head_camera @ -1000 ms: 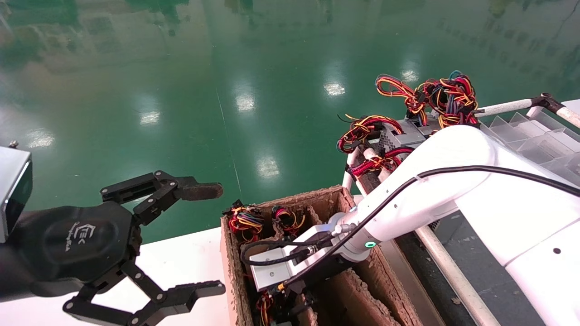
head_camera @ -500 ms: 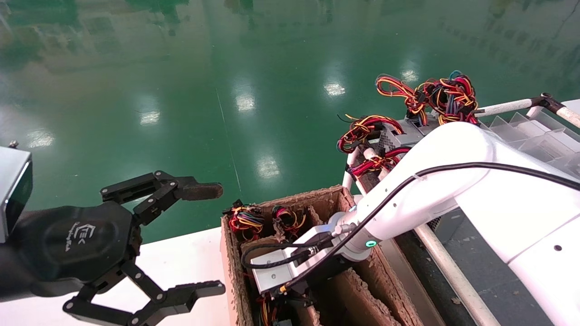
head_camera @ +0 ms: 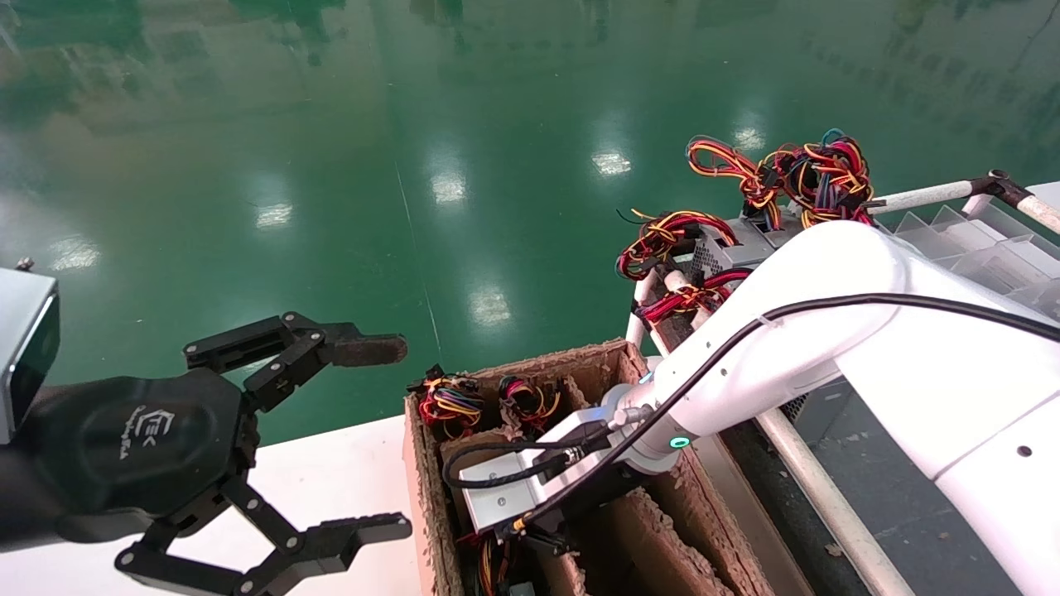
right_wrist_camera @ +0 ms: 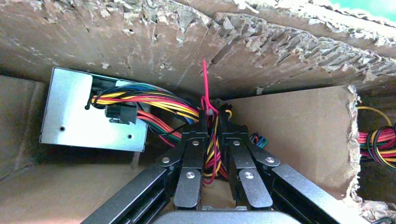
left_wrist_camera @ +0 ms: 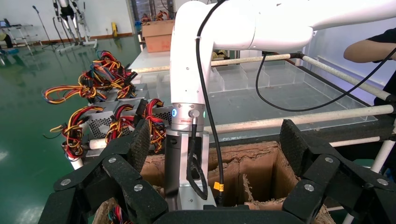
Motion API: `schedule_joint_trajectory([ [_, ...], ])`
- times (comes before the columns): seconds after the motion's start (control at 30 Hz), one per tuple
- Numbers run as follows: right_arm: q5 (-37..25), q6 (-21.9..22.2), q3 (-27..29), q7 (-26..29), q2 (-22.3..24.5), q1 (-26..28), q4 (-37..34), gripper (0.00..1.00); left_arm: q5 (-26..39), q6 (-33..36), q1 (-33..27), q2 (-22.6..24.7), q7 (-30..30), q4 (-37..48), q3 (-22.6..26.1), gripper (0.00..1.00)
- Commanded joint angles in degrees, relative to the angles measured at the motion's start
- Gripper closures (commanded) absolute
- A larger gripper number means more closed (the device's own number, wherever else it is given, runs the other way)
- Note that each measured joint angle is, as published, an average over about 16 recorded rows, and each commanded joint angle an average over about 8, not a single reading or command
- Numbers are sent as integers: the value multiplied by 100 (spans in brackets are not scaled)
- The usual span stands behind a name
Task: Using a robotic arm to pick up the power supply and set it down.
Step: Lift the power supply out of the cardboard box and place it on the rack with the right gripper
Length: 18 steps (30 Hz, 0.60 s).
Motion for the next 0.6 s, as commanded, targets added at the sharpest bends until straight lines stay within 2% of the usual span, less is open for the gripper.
schedule_joint_trajectory([
  [0.03, 20, 13, -13, -9, 6, 5, -2, 100, 0, 0, 0, 0, 0, 0, 0, 0],
  [0.6, 415, -8, 172, 1, 376, -87, 540, 100, -1, -1, 0, -1, 1, 0, 2, 0],
])
